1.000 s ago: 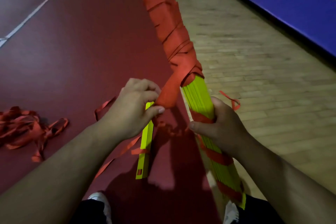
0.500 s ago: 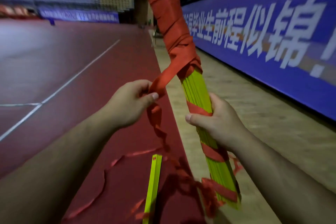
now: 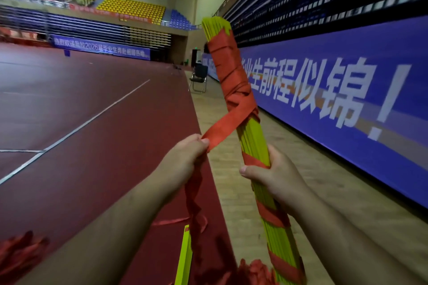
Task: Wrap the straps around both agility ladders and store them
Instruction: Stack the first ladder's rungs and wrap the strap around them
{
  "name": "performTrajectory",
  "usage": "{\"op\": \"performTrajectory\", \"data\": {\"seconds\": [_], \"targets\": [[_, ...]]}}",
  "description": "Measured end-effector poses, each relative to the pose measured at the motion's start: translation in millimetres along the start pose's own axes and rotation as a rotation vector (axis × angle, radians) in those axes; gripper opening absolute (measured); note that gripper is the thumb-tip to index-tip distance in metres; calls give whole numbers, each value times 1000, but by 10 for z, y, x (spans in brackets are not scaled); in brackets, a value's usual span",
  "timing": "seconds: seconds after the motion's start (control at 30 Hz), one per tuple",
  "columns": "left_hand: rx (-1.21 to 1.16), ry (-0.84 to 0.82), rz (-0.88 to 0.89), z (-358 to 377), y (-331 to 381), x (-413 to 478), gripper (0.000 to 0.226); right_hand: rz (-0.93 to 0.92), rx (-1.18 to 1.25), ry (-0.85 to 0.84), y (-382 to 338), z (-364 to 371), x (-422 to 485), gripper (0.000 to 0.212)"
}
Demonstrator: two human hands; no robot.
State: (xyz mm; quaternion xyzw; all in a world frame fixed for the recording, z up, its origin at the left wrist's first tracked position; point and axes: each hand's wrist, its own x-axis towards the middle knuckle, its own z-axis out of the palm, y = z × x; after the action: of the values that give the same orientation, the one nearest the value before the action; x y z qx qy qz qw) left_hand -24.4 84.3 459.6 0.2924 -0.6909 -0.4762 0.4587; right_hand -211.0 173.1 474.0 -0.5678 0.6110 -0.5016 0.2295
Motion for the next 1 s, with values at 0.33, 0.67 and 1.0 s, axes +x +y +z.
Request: {"op": "performTrajectory", "data": {"seconds": [0.33, 0.67, 1.0], "targets": [[74, -250, -9, -125, -441, -275, 48, 0, -340, 10, 200, 126, -181, 36], [-310, -44, -205, 329, -901, -156, 20, 53, -553, -162, 796, 38, -90, 44], [-68, 110, -64, 582, -1563, -75, 44, 211, -273, -245, 1530, 274, -18, 56]]}}
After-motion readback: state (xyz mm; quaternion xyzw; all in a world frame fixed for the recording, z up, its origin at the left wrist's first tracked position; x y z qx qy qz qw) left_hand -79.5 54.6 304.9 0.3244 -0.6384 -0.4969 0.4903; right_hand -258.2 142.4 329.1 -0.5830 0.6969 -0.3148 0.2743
